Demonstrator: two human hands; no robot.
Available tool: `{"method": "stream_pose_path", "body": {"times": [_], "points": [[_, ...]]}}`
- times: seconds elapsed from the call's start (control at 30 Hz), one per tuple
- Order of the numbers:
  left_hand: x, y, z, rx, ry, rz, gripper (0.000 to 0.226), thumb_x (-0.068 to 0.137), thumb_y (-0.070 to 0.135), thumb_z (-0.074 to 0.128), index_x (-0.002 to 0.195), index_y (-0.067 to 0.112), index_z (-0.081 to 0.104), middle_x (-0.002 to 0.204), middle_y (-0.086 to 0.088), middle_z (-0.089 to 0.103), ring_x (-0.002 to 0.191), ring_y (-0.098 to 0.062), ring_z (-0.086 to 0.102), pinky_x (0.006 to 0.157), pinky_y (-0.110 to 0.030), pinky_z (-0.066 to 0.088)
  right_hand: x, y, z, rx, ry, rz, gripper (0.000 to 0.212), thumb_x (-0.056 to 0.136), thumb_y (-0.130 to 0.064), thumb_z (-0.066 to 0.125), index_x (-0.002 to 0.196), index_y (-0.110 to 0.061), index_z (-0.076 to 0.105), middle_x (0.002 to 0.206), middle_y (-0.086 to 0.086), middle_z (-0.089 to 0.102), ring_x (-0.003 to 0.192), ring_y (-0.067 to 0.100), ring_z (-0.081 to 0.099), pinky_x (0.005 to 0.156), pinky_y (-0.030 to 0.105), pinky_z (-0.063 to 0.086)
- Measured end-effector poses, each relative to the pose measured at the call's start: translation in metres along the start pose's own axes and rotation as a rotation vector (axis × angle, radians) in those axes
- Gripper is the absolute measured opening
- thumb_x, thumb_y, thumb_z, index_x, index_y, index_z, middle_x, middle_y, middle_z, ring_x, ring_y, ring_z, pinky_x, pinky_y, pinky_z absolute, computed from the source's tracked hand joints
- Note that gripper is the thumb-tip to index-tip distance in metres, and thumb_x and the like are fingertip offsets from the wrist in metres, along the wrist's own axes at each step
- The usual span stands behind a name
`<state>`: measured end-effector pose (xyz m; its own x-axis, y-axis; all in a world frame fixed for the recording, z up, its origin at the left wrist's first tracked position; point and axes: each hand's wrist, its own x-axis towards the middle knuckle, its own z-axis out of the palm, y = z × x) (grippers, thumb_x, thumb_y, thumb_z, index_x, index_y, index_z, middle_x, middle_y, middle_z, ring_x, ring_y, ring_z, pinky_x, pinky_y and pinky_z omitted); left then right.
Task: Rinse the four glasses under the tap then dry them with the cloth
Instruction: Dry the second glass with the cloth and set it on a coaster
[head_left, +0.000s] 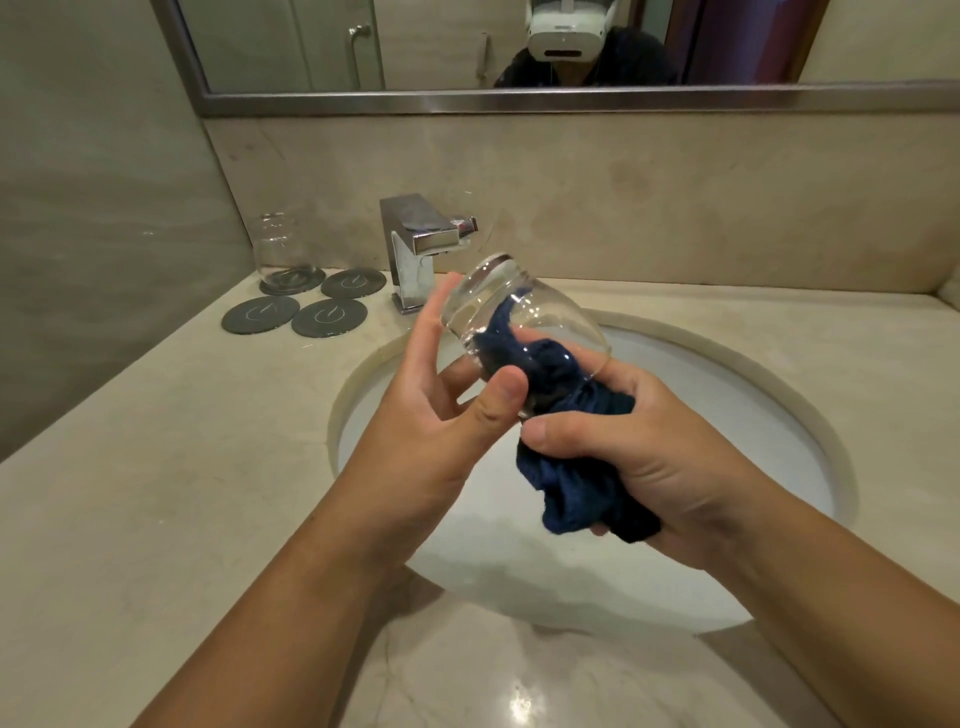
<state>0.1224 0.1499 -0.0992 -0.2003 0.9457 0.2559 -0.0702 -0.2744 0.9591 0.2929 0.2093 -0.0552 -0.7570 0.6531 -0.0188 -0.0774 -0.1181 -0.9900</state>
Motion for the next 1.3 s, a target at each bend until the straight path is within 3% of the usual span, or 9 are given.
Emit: {"method": "stream_pose_path", "body": {"times": [0.1, 0.23, 0.53, 0.63, 0.77, 0.9, 1.0, 1.13, 1.3], "points": [[0.0, -0.002, 0.002, -0.066, -0.012, -0.036, 0.085, 0.096, 0.026, 0.076, 0.166, 0.03, 0.029, 0.138, -0.015, 0.07, 0.129, -0.028, 0.068, 0.1, -0.036, 0.058, 0.0, 0.003, 0.007, -0.15, 0.069, -0.049, 0.056, 0.085, -0.006, 0.082, 0.119, -0.049, 0.075, 0.07, 0.01, 0.073, 0.054, 0.021, 0.065, 0.042, 0.025, 0.042], [0.001, -0.001, 0.003, -0.076, 0.056, -0.029, 0.122, 0.065, 0.058, 0.096, 0.164, 0.026, 0.032, 0.136, -0.006, 0.073, 0.135, -0.025, 0.065, 0.108, -0.04, 0.056, -0.001, 0.009, 0.015, -0.251, 0.048, -0.09, 0.062, 0.094, -0.002, 0.073, 0.129, -0.054, 0.069, 0.068, 0.006, 0.073, 0.054, 0.019, 0.065, 0.043, 0.027, 0.042], [0.001, 0.007, 0.006, -0.051, -0.054, -0.003, 0.112, 0.078, 0.053, 0.085, 0.167, 0.021, 0.024, 0.147, -0.006, 0.065, 0.138, -0.029, 0.062, 0.115, -0.046, 0.05, 0.002, 0.01, 0.0, 0.272, -0.19, -0.017, 0.044, 0.068, -0.013, 0.075, 0.106, -0.036, 0.078, 0.072, -0.003, 0.063, 0.052, 0.012, 0.053, 0.04, 0.02, 0.037], [0.003, 0.004, 0.004, 0.029, 0.032, 0.02, 0.117, 0.073, 0.063, 0.09, 0.167, 0.035, 0.027, 0.151, -0.005, 0.062, 0.137, -0.027, 0.064, 0.121, -0.056, 0.042, 0.004, 0.009, -0.002, 0.145, -0.072, -0.003, 0.047, 0.075, -0.01, 0.074, 0.117, -0.031, 0.075, 0.074, 0.005, 0.065, 0.054, 0.018, 0.056, 0.043, 0.024, 0.039], [-0.001, 0.0, 0.005, 0.003, 0.12, 0.042, 0.095, 0.077, 0.038, 0.085, 0.16, 0.048, 0.038, 0.139, -0.007, 0.071, 0.129, -0.024, 0.07, 0.118, -0.052, 0.046, 0.005, 0.01, 0.006, -0.084, 0.109, -0.08, 0.05, 0.086, -0.004, 0.081, 0.118, -0.042, 0.076, 0.069, 0.01, 0.072, 0.053, 0.021, 0.064, 0.042, 0.028, 0.042], [-0.001, 0.001, 0.011, 0.043, 0.141, 0.033, 0.091, 0.079, 0.039, 0.086, 0.158, 0.045, 0.041, 0.131, -0.008, 0.076, 0.121, -0.024, 0.074, 0.106, -0.046, 0.056, 0.003, 0.013, 0.014, -0.22, 0.126, -0.105, 0.061, 0.094, 0.002, 0.069, 0.128, -0.05, 0.07, 0.069, 0.009, 0.074, 0.057, 0.017, 0.07, 0.042, 0.028, 0.045], [0.0, 0.001, 0.009, 0.033, 0.125, 0.018, 0.095, 0.082, 0.039, 0.087, 0.162, 0.041, 0.035, 0.133, -0.011, 0.075, 0.123, -0.029, 0.073, 0.104, -0.048, 0.058, 0.004, 0.012, 0.014, -0.121, 0.063, -0.069, 0.064, 0.091, 0.004, 0.072, 0.131, -0.046, 0.069, 0.068, 0.007, 0.071, 0.054, 0.019, 0.065, 0.042, 0.026, 0.044], [0.001, 0.002, 0.006, -0.018, 0.022, -0.006, 0.104, 0.085, 0.043, 0.087, 0.167, 0.036, 0.023, 0.147, -0.016, 0.065, 0.14, -0.04, 0.059, 0.123, -0.065, 0.036, 0.006, 0.012, 0.005, 0.2, -0.081, -0.025, 0.06, 0.072, -0.007, 0.075, 0.126, -0.033, 0.073, 0.072, 0.002, 0.065, 0.051, 0.014, 0.054, 0.042, 0.023, 0.038], [0.001, 0.0, 0.004, 0.016, -0.024, -0.035, 0.092, 0.091, 0.039, 0.073, 0.167, 0.04, 0.022, 0.15, -0.007, 0.064, 0.137, -0.025, 0.062, 0.122, -0.057, 0.039, 0.006, 0.011, -0.006, 0.227, -0.083, -0.035, 0.051, 0.066, -0.011, 0.076, 0.112, -0.033, 0.078, 0.077, 0.002, 0.065, 0.054, 0.016, 0.054, 0.045, 0.025, 0.039]]}}
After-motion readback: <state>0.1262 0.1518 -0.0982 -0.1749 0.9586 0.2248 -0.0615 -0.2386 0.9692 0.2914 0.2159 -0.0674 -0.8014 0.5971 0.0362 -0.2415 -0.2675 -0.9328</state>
